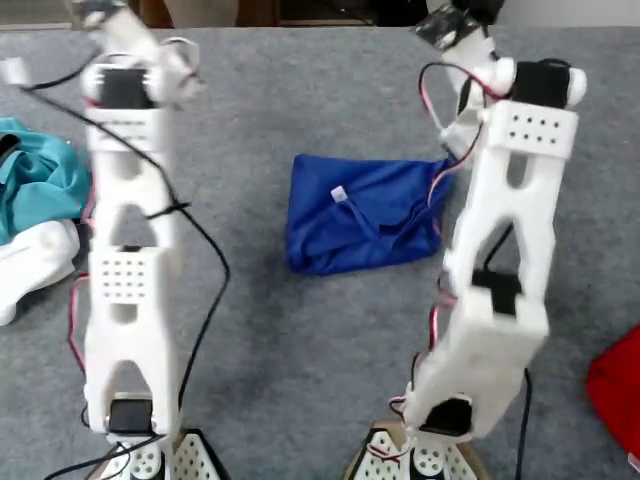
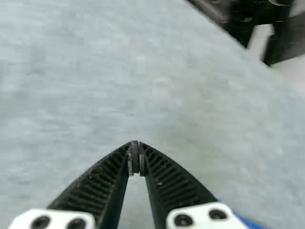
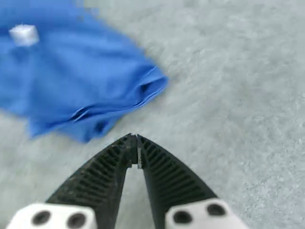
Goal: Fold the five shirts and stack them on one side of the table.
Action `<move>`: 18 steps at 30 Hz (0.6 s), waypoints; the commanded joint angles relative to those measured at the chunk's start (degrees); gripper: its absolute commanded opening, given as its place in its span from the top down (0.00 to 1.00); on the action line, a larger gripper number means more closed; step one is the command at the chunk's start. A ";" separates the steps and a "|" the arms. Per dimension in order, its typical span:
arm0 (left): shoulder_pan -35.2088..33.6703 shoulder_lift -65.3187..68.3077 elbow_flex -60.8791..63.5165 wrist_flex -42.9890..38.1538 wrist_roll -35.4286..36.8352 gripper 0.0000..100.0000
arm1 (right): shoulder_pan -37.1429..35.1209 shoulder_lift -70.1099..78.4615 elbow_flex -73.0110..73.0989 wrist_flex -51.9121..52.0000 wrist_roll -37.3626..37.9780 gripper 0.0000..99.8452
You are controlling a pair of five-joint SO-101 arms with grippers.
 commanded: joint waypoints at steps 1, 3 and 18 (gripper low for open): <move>-8.53 -4.35 -0.18 2.64 -4.40 0.98 | -4.44 -16.40 17.71 0.35 3.34 0.89; -14.07 -4.70 3.60 2.64 -4.84 0.98 | -6.90 -20.62 24.92 0.09 4.04 0.83; -14.33 5.14 30.95 -7.56 -6.24 0.98 | -21.85 -18.77 34.95 -1.58 5.80 0.78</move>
